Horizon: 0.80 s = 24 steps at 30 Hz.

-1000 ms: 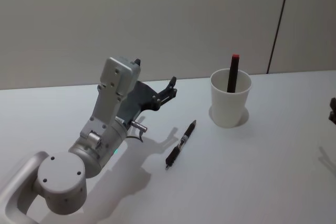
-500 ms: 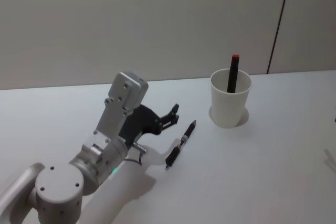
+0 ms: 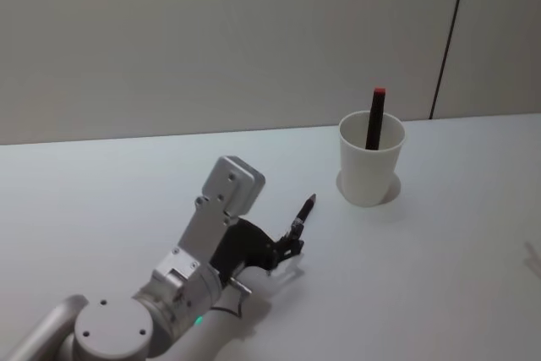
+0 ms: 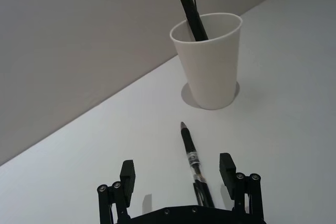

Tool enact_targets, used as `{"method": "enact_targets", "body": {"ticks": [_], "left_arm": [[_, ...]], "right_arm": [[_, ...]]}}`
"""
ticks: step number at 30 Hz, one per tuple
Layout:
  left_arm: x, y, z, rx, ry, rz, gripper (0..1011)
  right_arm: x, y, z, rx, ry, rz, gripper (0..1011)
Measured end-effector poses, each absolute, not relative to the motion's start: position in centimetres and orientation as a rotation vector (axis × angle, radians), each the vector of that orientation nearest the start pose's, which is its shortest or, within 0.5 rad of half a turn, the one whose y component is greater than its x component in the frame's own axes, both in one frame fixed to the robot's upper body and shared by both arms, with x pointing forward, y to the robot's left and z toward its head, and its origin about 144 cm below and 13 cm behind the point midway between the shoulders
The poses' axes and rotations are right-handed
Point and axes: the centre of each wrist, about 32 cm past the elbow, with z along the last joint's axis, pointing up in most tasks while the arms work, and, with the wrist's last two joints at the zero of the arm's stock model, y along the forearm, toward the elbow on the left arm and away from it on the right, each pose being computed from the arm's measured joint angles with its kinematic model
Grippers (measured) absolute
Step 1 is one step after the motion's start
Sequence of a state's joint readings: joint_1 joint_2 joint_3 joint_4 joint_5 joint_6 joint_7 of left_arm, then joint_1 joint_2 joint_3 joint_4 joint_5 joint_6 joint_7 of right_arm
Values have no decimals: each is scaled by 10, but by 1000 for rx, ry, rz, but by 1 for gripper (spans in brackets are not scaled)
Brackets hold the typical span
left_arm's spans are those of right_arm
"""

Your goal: Place the pen into the pen holder.

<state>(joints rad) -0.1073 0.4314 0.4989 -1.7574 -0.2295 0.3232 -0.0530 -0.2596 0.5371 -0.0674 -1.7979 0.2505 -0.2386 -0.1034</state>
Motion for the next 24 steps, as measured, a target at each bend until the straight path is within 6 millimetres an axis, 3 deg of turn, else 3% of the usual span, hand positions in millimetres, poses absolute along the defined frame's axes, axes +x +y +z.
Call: {"method": "enact_targets", "body": {"ticks": [24], "left_arm": [[432,166,1173,386,54,1067,1001]], "right_arm": [[388,-325,1162,-37,-308,-1450,1001]]}}
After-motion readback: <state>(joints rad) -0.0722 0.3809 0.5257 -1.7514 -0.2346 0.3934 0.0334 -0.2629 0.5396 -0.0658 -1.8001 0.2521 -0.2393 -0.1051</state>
